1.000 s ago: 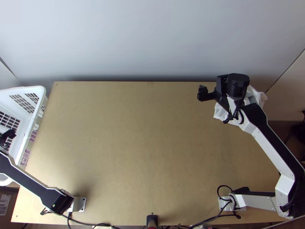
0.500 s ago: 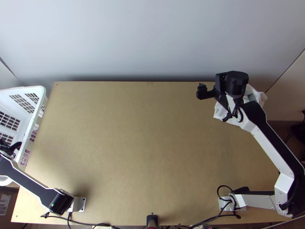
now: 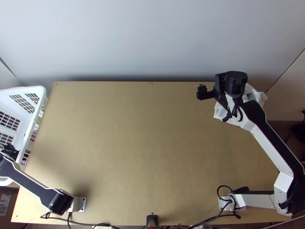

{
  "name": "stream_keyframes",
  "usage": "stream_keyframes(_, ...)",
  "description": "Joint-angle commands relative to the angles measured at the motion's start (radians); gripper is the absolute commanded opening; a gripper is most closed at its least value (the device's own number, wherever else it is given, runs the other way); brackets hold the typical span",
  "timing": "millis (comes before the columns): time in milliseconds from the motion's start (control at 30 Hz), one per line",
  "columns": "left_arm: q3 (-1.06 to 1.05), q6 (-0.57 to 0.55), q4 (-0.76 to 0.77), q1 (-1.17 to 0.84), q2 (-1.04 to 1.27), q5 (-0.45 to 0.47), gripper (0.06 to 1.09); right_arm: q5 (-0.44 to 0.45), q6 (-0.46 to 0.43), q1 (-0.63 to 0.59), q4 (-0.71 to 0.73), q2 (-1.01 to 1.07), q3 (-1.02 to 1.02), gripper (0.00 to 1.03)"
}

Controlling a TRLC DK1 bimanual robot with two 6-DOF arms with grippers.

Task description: Fold the t-shirt

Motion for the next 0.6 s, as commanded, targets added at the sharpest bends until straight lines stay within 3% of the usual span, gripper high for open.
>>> stream_keyframes(0,0.008,-0.069,-0.067,-0.008,-0.175,0.095,0.09,0.006,-0.003,-0.003,0.000,0.002,0.001,0.98)
stream_keyframes(333,0.020,-0.162,-0.173,-0.022,-0.625,0.313,0.09,0.006,0.004,-0.004,0.008,0.001,-0.015,0.98)
stream_keyframes(567,0.031,-0.222,-0.158,-0.039,-0.778,0.332,0.09,0.006,0.013,0.000,0.009,-0.018,-0.013,0.98)
